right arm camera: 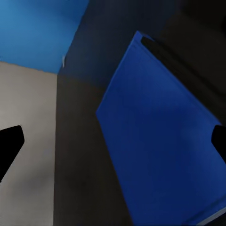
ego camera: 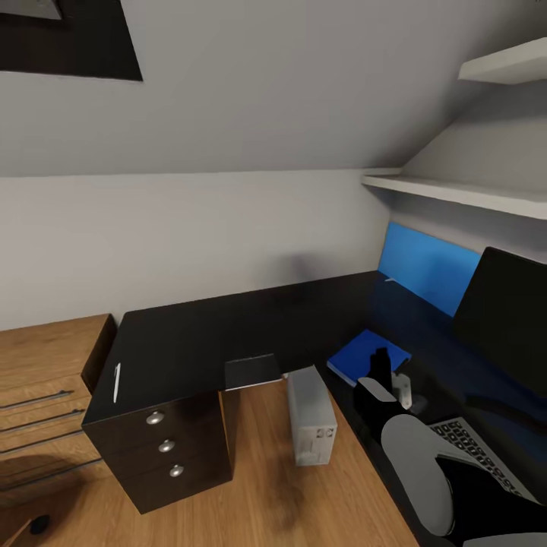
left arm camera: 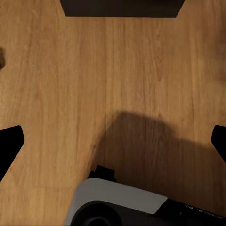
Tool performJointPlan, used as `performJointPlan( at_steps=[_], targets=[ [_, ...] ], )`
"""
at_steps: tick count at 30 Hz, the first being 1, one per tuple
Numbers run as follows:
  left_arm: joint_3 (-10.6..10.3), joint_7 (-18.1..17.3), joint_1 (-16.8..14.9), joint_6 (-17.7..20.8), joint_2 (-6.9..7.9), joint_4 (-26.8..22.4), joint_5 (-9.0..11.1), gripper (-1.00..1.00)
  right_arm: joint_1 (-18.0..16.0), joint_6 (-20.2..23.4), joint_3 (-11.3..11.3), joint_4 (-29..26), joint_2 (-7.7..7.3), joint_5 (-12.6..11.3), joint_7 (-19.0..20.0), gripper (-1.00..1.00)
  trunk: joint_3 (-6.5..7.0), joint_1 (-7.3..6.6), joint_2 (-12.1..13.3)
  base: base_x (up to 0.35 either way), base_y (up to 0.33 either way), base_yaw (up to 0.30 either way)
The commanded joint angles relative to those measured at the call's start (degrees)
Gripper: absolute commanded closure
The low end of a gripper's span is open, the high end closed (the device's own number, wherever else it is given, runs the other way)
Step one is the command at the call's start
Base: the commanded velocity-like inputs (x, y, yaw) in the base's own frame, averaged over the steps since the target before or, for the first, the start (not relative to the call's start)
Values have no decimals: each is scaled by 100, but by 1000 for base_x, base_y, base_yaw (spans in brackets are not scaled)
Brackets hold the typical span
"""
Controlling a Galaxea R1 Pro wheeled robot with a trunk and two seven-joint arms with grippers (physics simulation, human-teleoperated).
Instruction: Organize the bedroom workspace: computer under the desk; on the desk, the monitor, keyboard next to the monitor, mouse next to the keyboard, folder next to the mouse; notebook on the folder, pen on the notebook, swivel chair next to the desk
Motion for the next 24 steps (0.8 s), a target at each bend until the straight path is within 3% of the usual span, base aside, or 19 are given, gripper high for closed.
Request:
performJointPlan(
  at_steps=[1,9,21,22,24],
  targets=[
    [-48,48,-1,-7,3,-10,10,-100,-3,-20,13,-3,3,-61,47,-100,12,-22,37,0,0,0],
    [-52,47,-1,6,3,-10,17,-100,23,-20,3,16,41,-90,1068,-100,138,-176,318,0,0,7],
    [-80,32,-1,-1,-5,-10,-9,-100,32,-25,24,69,278,-30,1309,-100,187,-176,318,0,0,131],
    [-71,36,-1,-2,-6,-10,-10,-100,32,-22,120,143,402,118,1311,-100,194,-176,318,0,0,159],
    [-50,38,-1,-2,-1,-10,-6,-100,32,-21,220,248,455,270,1309,-100,208,-176,318,0,0,159]
  ],
)
